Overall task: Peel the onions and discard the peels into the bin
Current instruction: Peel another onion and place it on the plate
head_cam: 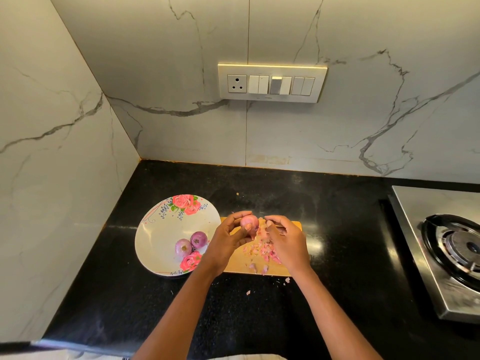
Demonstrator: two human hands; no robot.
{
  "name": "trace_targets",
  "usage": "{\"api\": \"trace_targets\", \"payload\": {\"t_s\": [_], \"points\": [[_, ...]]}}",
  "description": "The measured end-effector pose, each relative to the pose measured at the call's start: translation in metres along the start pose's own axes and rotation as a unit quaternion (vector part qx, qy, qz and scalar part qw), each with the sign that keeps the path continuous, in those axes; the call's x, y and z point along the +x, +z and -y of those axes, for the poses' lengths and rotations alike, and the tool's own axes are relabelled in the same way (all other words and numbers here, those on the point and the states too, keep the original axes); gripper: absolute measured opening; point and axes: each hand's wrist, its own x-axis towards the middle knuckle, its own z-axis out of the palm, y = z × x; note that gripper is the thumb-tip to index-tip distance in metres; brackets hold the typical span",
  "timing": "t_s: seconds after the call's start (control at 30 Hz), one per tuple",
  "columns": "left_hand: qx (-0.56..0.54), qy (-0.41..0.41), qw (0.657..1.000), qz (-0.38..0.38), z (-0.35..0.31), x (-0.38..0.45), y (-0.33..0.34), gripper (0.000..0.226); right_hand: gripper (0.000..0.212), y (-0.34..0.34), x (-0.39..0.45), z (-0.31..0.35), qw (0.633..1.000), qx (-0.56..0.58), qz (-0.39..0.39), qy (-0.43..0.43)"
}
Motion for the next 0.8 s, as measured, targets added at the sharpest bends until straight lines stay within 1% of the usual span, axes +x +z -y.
{"api": "trace_targets", "payload": {"t_s": [0.07, 0.13, 0.37, 0.57, 0.8], "points": [[-0.010, 0.004, 1.000, 0.001, 0.000, 0.001, 0.002, 0.038, 0.022, 0.003, -0.003, 0.005, 0.999, 0.022, 0.025, -0.001], [-0.014, 0.011, 1.000, -0.002, -0.003, 0.002, 0.005, 0.043, 0.026, 0.003, -0.003, 0.010, 0.999, 0.035, 0.023, -0.016], [-0.004, 0.056, 0.998, 0.005, -0.030, 0.012, 0.008, 0.032, 0.019, -0.008, 0.010, 0.029, 0.995, 0.024, -0.043, -0.082], [0.002, 0.105, 0.994, 0.025, -0.077, 0.022, 0.010, 0.035, 0.018, -0.024, 0.029, 0.061, 0.984, 0.010, -0.087, -0.155], [0.012, 0.171, 0.985, 0.014, -0.128, 0.027, 0.022, 0.036, 0.018, -0.041, 0.057, 0.104, 0.967, -0.024, -0.152, -0.203]]}}
